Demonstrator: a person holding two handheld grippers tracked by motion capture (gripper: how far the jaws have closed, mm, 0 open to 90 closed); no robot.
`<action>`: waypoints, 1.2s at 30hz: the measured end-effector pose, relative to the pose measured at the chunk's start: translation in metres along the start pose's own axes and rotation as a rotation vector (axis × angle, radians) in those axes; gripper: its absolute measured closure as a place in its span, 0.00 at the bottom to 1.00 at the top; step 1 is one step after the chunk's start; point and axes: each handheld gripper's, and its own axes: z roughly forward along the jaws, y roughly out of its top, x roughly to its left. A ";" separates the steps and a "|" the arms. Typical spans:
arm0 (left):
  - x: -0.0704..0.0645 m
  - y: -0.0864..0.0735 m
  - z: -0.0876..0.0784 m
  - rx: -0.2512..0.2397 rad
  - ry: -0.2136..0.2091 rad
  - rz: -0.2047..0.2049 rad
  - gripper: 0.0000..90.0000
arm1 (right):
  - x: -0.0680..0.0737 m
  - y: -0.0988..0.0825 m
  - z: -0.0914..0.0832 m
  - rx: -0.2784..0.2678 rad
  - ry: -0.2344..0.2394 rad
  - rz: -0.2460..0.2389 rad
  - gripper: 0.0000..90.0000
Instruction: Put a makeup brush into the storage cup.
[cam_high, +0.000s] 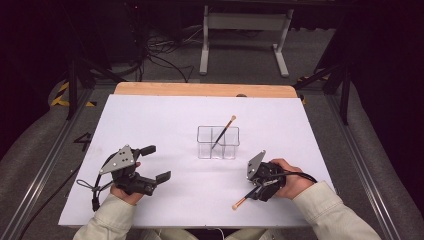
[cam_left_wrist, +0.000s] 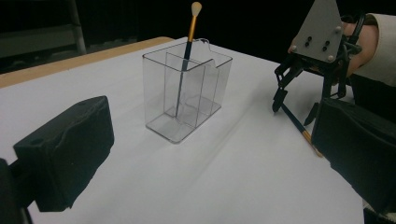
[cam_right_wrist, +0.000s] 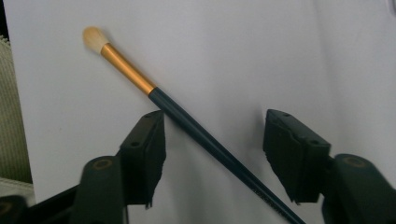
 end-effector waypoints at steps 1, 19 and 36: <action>0.000 0.000 0.000 0.000 0.000 0.000 0.00 | 0.000 0.000 0.000 0.001 -0.007 -0.005 0.50; 0.000 0.000 0.000 -0.001 0.005 0.001 0.00 | 0.007 0.008 -0.001 0.073 -0.008 -0.065 0.76; 0.000 0.000 0.000 -0.001 0.002 0.002 0.00 | 0.008 0.009 -0.004 0.089 0.007 -0.073 0.93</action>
